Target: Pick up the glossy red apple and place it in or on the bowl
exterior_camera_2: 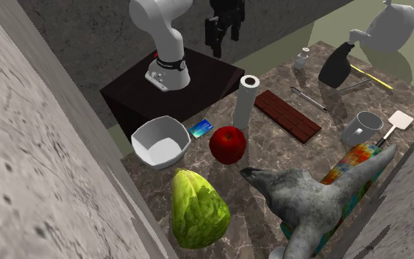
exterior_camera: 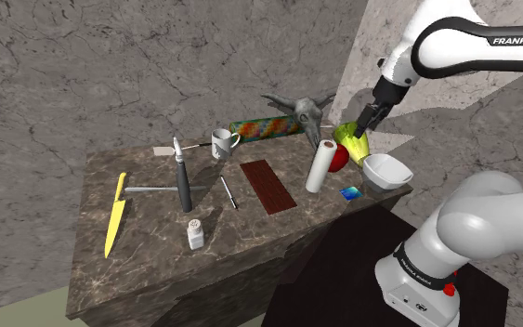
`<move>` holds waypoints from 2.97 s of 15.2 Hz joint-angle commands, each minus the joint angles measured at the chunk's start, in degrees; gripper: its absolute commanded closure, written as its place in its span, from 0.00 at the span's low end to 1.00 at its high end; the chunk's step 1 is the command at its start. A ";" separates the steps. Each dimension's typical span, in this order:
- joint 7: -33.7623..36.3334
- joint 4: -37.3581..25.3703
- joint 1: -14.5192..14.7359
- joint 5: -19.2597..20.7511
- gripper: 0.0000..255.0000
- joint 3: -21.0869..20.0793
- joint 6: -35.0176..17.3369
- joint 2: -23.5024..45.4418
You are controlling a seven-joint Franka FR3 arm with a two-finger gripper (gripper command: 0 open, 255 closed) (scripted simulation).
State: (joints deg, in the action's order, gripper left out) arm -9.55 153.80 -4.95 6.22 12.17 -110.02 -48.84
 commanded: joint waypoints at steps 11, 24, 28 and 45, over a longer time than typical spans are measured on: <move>-18.39 8.04 0.35 5.39 0.00 19.59 -39.73 16.43; -34.39 5.32 22.35 -8.85 0.00 41.57 -59.27 32.64; -34.38 5.32 22.36 -8.85 0.00 41.57 -59.27 32.64; -29.69 4.55 14.37 -3.60 1.00 34.22 -54.24 28.94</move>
State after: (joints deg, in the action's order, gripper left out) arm -39.68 158.65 10.40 1.95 47.13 -165.21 -19.32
